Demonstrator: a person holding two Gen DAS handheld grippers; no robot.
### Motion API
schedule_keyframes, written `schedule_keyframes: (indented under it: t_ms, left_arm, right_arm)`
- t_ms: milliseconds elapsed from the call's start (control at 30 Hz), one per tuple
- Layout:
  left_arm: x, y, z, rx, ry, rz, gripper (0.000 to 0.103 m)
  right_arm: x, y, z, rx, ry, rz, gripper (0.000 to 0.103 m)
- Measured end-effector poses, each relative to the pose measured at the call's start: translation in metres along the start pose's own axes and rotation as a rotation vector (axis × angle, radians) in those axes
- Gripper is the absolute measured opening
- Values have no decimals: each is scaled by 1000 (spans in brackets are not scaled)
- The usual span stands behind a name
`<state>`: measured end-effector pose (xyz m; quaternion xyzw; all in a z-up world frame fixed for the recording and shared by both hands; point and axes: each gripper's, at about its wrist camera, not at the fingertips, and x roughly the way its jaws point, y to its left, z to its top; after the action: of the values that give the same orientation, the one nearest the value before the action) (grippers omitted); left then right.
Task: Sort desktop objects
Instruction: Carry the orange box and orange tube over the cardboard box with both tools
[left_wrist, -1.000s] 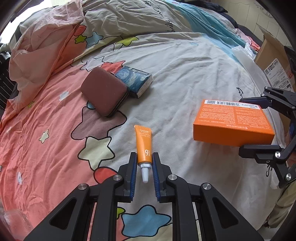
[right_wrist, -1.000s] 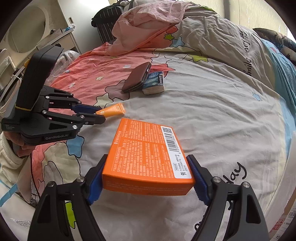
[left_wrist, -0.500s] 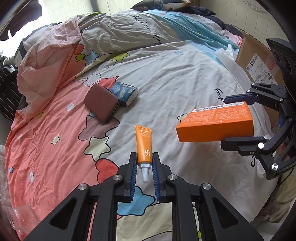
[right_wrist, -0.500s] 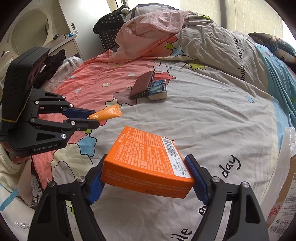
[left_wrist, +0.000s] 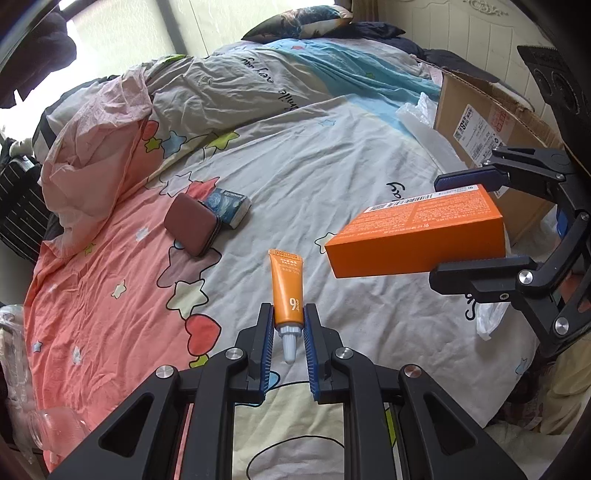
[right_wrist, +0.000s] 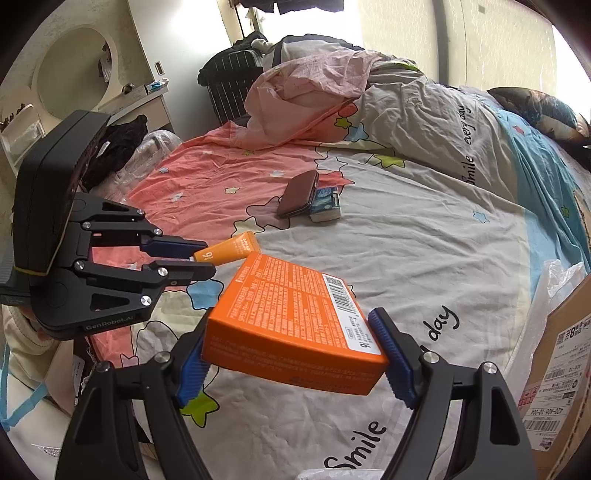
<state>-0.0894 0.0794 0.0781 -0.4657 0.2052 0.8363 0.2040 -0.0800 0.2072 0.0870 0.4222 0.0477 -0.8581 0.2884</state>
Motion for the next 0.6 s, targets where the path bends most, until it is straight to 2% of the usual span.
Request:
schedule_keyframes:
  t_ms: [600]
  left_arm:
    - [-65,-38,18,57,-102,14,16]
  right_arm:
    - [-85,10,0,-21,-113,-74,77]
